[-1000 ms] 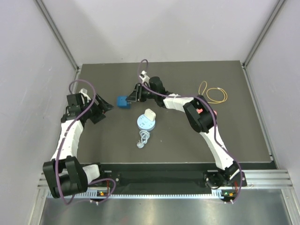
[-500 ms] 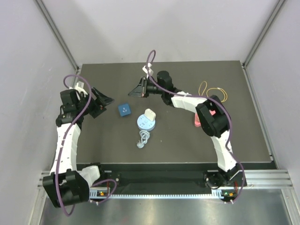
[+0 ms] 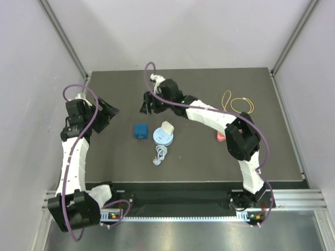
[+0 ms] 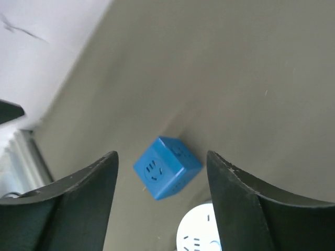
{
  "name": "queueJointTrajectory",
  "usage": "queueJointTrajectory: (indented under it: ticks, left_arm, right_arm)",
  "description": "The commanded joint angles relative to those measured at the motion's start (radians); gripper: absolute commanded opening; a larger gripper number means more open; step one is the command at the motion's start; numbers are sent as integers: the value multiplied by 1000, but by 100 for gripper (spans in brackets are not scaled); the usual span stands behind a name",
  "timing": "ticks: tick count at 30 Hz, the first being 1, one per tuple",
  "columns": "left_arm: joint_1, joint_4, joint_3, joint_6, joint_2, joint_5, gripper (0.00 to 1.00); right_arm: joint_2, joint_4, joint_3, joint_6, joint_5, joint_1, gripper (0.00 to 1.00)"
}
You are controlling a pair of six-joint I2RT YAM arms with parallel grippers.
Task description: Insert the plug
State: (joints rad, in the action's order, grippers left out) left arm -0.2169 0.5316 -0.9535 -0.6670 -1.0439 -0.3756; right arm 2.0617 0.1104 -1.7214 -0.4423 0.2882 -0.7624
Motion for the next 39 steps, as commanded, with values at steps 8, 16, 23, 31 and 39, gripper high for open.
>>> queueJointTrajectory:
  ticks: [8, 16, 23, 31, 39]
  left_arm:
    - [-102, -109, -18, -85, -142, 89, 90]
    - [-237, -268, 65, -194, -217, -51, 88]
    - [-237, -320, 113, -184, -251, -126, 85]
    - [-237, -328, 117, -158, -263, -118, 85]
    - [-236, -341, 150, -129, -268, -123, 84]
  right_arm:
    - [-42, 70, 37, -1, -654, -296, 77]
    - [118, 141, -70, -127, -836, -391, 76]
    - [186, 161, -107, -107, -954, -410, 82]
    - [245, 74, -104, -105, -882, -407, 84]
    - [279, -21, -92, -53, -833, -376, 63]
